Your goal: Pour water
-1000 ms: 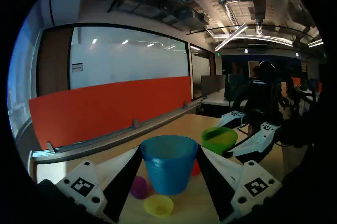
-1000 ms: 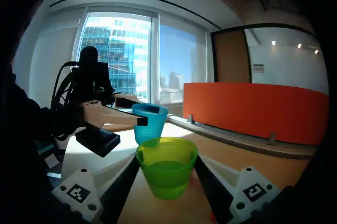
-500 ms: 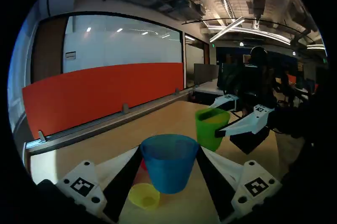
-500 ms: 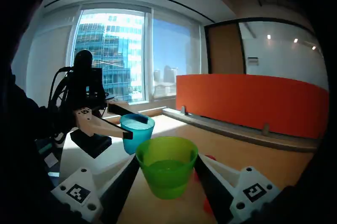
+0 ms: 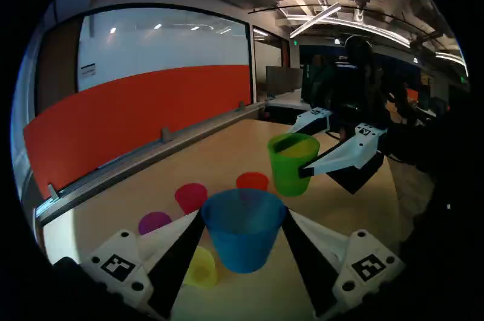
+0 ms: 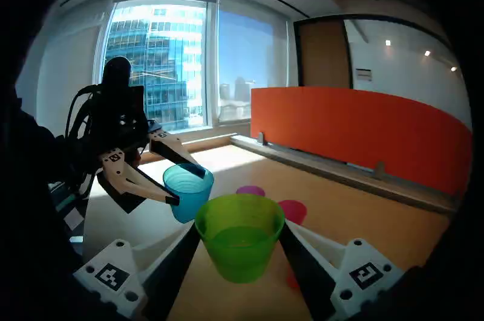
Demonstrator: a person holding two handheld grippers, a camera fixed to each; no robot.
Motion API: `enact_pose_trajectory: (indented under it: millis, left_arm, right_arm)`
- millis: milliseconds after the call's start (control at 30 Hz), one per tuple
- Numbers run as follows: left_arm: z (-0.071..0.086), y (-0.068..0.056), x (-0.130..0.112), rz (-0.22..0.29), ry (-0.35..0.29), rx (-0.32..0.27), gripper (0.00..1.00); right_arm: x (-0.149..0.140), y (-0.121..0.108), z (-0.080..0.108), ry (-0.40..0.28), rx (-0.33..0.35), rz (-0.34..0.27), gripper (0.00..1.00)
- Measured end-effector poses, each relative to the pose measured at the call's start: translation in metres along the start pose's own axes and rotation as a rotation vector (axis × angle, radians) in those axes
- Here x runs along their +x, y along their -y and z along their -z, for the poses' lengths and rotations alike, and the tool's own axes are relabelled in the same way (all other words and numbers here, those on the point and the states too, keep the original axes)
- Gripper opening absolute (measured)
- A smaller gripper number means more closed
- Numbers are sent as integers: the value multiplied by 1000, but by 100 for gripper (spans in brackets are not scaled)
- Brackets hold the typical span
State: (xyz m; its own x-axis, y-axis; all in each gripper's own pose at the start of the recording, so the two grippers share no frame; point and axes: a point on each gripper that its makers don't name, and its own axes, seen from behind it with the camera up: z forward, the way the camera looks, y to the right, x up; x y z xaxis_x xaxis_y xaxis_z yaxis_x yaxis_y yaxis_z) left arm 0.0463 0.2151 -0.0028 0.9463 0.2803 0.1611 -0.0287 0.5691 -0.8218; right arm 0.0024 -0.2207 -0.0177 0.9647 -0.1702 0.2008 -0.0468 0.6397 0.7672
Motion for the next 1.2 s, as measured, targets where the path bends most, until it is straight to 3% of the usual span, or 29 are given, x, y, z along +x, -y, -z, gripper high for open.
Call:
enact_pose_trajectory:
  millis: [400,1200]
  left_arm:
    - [-12,-14,-31,-26,92,-36,89]
    - [-35,-25,-85,-27,215,-84,89]
  right_arm:
    - [-25,-3,3,83,9,16,91]
    - [-74,-9,-3,206,34,11,91]
